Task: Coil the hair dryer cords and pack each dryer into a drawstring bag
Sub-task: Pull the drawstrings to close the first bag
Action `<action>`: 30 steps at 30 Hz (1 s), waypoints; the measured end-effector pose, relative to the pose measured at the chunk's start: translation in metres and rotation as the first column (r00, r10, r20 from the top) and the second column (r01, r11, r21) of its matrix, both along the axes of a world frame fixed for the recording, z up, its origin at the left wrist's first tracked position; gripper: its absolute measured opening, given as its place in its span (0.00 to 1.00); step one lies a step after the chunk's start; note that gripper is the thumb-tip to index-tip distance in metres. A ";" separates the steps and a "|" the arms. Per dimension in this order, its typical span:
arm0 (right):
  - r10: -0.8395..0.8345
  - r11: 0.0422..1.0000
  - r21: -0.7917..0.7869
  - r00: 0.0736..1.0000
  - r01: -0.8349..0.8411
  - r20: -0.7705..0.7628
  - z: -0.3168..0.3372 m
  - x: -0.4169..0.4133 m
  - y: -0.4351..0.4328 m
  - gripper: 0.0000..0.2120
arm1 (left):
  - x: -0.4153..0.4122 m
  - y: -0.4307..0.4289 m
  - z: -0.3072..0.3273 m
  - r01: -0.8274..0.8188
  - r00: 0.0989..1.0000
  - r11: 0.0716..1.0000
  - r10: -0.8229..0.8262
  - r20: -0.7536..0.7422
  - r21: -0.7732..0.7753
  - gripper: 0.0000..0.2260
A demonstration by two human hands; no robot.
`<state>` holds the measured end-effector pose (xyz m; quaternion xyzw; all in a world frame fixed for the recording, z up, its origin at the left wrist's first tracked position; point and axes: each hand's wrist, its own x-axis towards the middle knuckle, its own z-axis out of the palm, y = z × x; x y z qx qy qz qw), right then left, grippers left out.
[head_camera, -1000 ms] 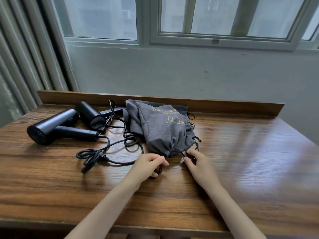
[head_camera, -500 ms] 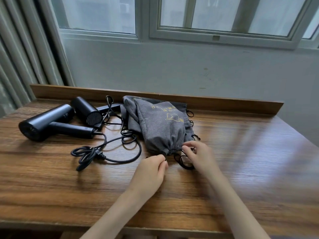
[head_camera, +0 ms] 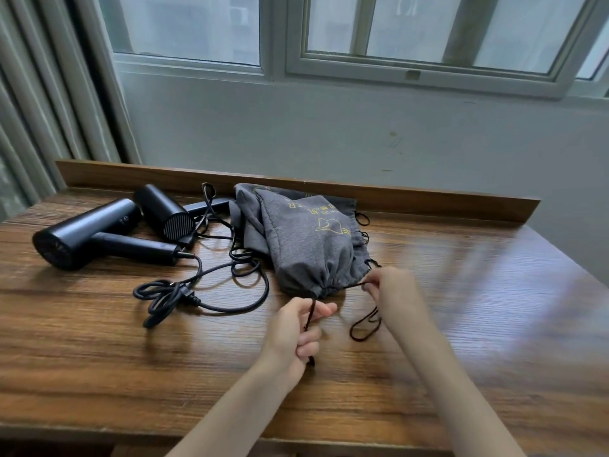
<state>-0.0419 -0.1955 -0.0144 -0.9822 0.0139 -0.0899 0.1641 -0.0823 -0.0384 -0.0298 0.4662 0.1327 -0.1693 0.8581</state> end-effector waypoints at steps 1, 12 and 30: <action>0.025 0.999 0.024 1.000 -0.025 0.013 0.005 0.000 0.001 0.06 | 0.000 -0.003 0.000 -0.006 1.000 0.999 0.005 -0.016 -0.034 0.14; 0.419 0.058 0.966 0.872 0.253 -0.254 -0.017 -0.006 0.014 0.09 | 0.005 -0.016 -0.013 0.051 0.972 0.891 -0.149 0.184 0.451 0.17; 0.482 0.797 0.421 0.876 -0.432 -0.014 -0.011 0.004 0.027 0.09 | -0.004 0.004 -0.024 -0.496 0.734 -0.032 -0.549 0.400 0.868 0.10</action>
